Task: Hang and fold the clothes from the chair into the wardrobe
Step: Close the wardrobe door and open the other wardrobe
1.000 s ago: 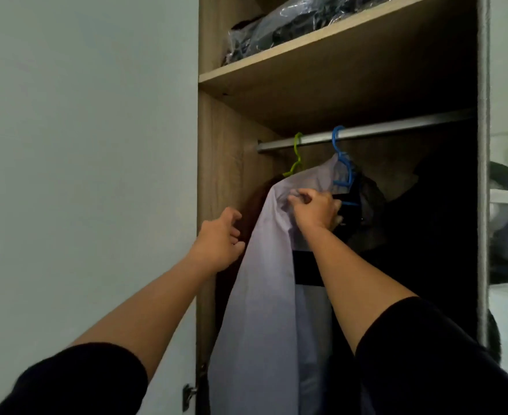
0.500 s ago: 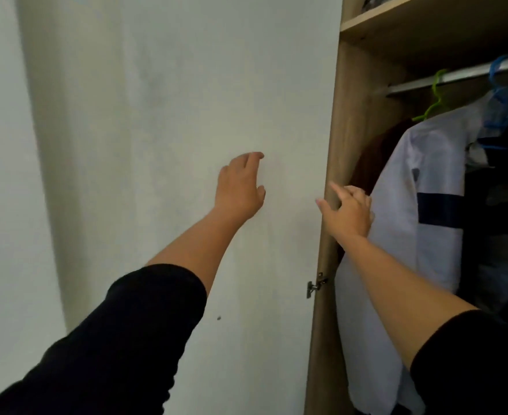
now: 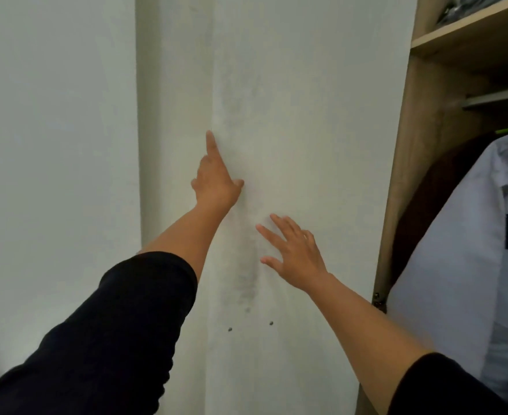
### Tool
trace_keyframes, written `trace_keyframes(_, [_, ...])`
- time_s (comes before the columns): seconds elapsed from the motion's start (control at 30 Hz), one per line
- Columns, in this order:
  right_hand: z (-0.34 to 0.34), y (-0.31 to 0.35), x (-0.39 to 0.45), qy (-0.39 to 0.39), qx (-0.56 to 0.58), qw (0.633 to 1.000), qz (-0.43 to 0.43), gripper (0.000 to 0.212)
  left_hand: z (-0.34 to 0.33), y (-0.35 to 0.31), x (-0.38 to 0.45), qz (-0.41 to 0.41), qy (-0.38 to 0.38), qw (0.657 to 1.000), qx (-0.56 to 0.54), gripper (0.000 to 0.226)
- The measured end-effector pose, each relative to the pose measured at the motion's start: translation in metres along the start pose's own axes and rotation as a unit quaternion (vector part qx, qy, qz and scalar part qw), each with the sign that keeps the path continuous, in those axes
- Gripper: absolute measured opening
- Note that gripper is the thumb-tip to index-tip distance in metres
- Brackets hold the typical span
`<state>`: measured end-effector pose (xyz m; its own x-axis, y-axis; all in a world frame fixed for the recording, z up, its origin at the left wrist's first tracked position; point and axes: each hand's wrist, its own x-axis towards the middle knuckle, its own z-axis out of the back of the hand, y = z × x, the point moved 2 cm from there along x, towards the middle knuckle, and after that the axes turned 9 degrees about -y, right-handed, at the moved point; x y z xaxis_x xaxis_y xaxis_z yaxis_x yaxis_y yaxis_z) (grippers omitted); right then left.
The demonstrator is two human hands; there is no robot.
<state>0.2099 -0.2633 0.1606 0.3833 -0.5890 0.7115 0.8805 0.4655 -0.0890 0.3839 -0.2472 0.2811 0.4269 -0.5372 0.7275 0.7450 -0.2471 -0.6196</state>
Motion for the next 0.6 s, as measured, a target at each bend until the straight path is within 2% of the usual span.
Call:
trace_keyframes(0.07, [-0.008, 0.009, -0.004, 0.04, -0.005, 0.999, 0.007, 0.066, 0.003, 0.008, 0.003, 0.012, 0.012, 1.0, -0.019, 0.099])
trace_keyframes(0.2, [-0.015, 0.022, -0.014, 0.084, -0.007, 0.996, 0.013, 0.069, 0.008, 0.017, -0.001, 0.008, 0.015, 0.999, -0.027, 0.07])
trace_keyframes(0.3, [-0.014, 0.032, -0.026, 0.094, -0.013, 0.994, 0.045, 0.069, 0.016, 0.015, -0.006, 0.012, 0.022, 0.999, -0.048, 0.066])
trace_keyframes(0.47, [0.005, 0.051, -0.049, 0.062, -0.031, 0.992, 0.105, 0.07, 0.047, 0.004, -0.031, -0.01, 0.035, 0.997, -0.073, 0.058])
trace_keyframes(0.6, [0.031, 0.057, -0.085, -0.017, -0.017, 0.991, 0.134, 0.071, 0.077, -0.021, -0.064, -0.056, 0.042, 0.994, -0.085, 0.054])
